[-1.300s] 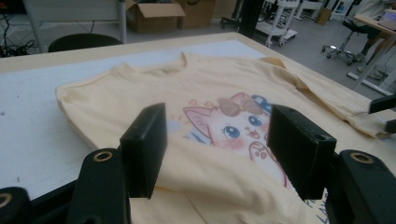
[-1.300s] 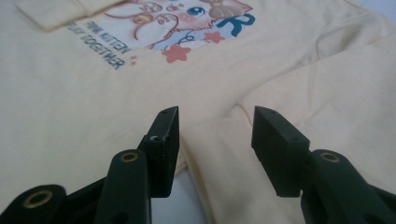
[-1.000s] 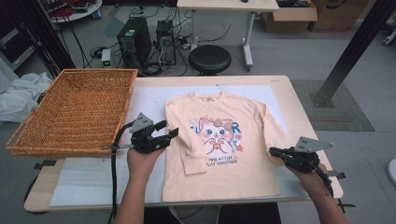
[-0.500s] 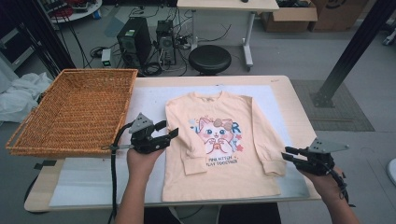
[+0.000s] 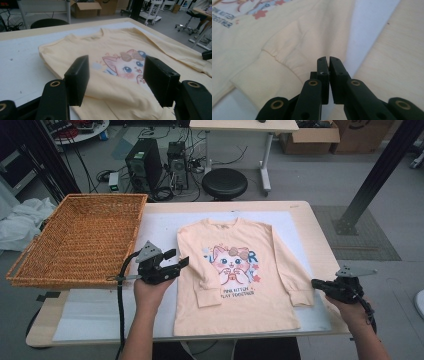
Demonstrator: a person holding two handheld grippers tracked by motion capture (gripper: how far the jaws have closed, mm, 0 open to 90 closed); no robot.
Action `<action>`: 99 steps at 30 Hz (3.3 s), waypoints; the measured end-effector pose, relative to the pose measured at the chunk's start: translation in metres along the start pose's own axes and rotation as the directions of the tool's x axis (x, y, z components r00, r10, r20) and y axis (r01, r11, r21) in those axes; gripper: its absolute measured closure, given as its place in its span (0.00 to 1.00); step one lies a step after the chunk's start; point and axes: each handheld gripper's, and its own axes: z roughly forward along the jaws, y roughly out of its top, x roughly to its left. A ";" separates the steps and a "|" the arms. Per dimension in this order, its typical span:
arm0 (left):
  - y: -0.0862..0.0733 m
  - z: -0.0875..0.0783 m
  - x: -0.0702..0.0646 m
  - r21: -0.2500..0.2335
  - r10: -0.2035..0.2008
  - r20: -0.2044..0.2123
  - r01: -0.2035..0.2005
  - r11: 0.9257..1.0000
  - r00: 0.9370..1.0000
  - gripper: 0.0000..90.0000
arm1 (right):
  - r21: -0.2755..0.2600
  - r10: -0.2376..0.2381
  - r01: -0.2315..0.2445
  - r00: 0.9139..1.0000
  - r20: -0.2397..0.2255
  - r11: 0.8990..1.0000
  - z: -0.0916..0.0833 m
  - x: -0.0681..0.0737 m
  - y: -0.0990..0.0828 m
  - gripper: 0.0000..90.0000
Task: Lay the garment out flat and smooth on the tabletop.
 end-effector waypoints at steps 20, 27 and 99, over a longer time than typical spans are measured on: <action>0.000 0.001 0.001 0.000 -0.002 0.009 0.002 1.000 1.000 0.42 | -0.186 -0.066 0.065 0.998 -0.002 0.980 0.029 0.006 0.069 0.64; -0.001 0.003 0.004 0.008 -0.004 0.007 0.004 1.000 1.000 0.42 | -0.173 -0.017 0.024 0.999 0.041 0.985 0.063 -0.018 0.113 0.61; -0.033 -0.049 0.014 -0.010 -0.037 -0.025 0.037 0.999 0.999 0.46 | -0.143 -0.461 0.444 0.785 -0.414 0.885 0.144 0.214 0.124 0.57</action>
